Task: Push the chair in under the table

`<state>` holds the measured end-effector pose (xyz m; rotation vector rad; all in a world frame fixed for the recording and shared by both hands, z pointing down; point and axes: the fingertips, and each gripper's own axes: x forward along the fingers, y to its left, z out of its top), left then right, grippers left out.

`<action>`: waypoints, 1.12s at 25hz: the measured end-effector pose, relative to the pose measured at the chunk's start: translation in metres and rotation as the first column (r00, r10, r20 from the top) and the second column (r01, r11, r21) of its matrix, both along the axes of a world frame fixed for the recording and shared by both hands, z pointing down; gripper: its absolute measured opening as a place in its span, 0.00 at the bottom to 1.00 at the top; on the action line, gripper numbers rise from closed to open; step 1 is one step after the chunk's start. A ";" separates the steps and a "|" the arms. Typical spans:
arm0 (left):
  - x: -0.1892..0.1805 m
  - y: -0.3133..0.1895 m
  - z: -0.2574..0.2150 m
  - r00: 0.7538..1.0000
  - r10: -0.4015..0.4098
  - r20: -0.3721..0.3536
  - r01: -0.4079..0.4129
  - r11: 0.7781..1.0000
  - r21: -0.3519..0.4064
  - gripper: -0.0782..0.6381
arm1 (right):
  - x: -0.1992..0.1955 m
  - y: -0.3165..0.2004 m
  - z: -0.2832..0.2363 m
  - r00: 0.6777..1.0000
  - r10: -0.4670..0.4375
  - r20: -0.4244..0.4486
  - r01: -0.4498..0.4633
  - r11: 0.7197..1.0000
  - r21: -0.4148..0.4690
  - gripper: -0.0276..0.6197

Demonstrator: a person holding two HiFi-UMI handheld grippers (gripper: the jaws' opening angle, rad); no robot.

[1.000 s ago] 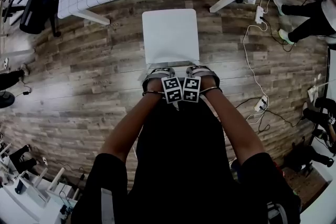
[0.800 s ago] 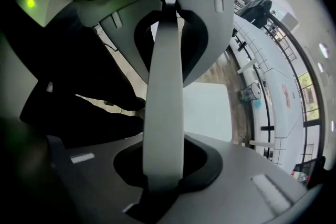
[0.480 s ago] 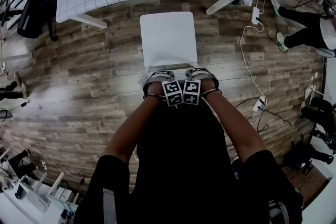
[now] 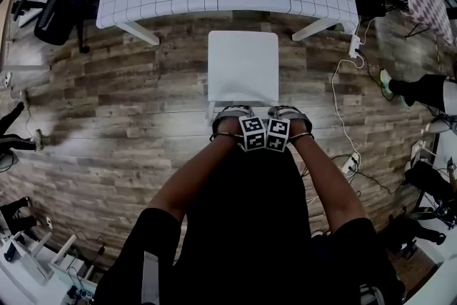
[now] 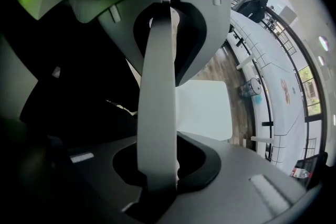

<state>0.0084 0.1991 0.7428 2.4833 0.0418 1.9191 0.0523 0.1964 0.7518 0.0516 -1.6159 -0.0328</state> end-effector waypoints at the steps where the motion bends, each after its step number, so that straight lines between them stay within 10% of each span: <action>1: 0.000 -0.001 -0.001 1.000 0.002 -0.003 -0.002 1.000 -0.006 0.22 | 0.000 0.000 -0.001 1.000 0.003 -0.003 -0.003 1.000 -0.005 0.16; 28: -0.009 -0.132 -0.046 0.999 -0.044 -0.004 0.043 0.994 -0.102 0.23 | -0.009 -0.132 -0.046 1.000 0.008 0.017 -0.006 0.997 -0.071 0.16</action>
